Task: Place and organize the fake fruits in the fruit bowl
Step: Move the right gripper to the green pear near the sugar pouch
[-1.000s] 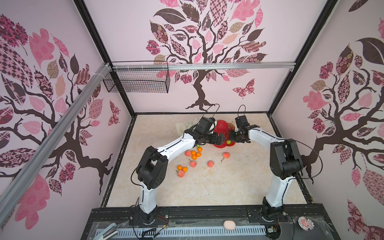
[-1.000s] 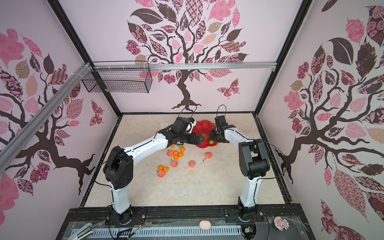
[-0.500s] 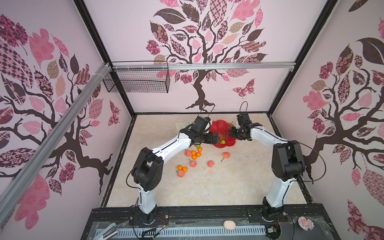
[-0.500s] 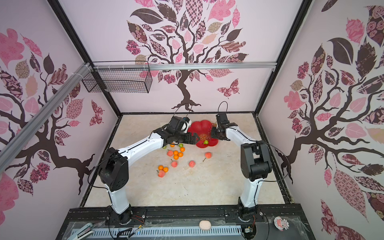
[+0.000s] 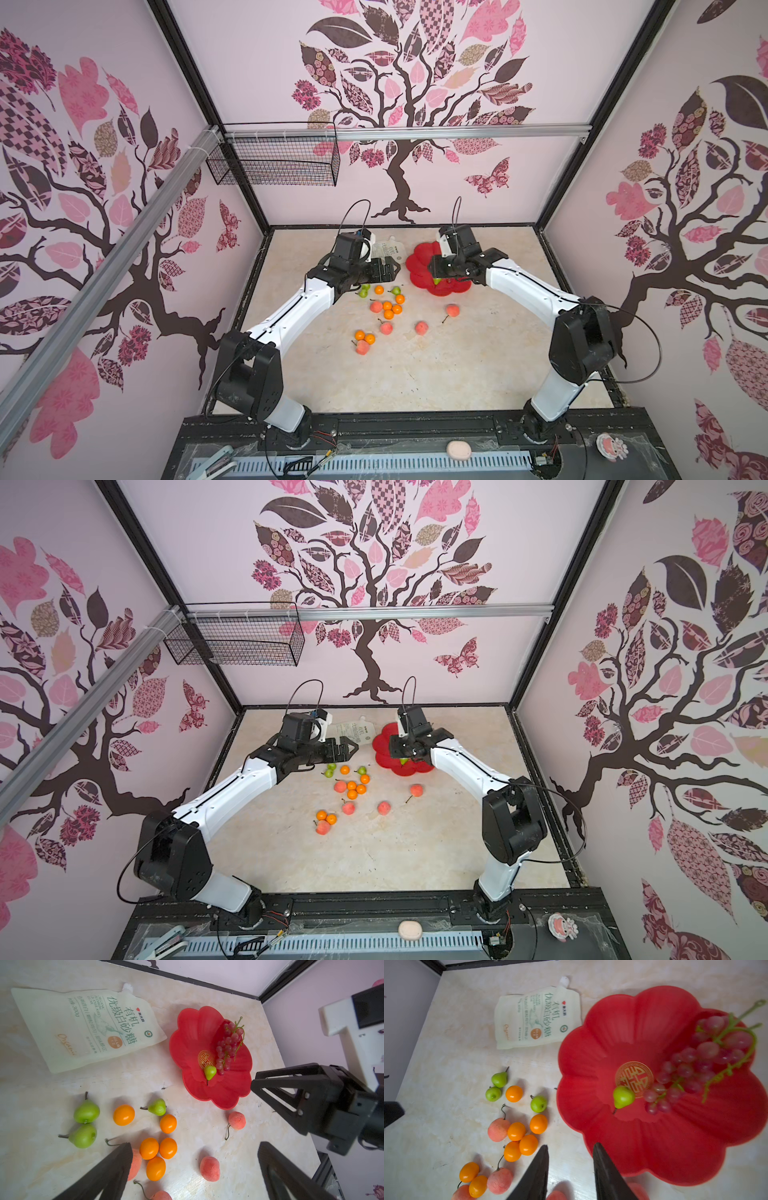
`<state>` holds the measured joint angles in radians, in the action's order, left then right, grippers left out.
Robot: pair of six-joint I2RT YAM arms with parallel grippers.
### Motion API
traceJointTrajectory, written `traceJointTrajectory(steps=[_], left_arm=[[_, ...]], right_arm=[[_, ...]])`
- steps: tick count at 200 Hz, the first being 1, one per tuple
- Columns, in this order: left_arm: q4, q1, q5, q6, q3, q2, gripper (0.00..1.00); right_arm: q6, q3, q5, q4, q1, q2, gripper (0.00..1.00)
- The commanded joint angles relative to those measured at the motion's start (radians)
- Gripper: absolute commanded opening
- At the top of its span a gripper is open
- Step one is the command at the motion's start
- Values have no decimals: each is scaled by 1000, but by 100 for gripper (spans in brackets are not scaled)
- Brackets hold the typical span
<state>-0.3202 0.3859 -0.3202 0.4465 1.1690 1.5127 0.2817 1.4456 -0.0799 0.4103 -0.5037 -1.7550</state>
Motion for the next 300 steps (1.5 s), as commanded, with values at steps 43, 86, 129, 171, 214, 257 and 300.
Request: traceJointTrajectory(steps=[43, 86, 129, 171, 214, 257, 300], left_arm=[[207, -138, -184, 120, -152, -12, 98], [271, -231, -232, 178, -176, -2, 98], [280, -270, -240, 191, -178, 4, 98], [297, -279, -251, 209, -184, 12, 98], [303, -291, -257, 216, -186, 14, 98], [310, -294, -261, 219, -187, 15, 97], [312, -298, -267, 223, -186, 18, 97]], right_arm=[[-168, 240, -35, 134, -132, -242, 40], [-209, 410, 10, 242, -165, -401, 41], [-250, 533, 32, 323, -170, -516, 42], [-272, 582, 47, 346, -171, -579, 45], [-274, 649, 34, 384, -171, -639, 49], [-270, 721, 42, 431, -171, -693, 50], [-265, 766, 54, 459, -172, -748, 50]])
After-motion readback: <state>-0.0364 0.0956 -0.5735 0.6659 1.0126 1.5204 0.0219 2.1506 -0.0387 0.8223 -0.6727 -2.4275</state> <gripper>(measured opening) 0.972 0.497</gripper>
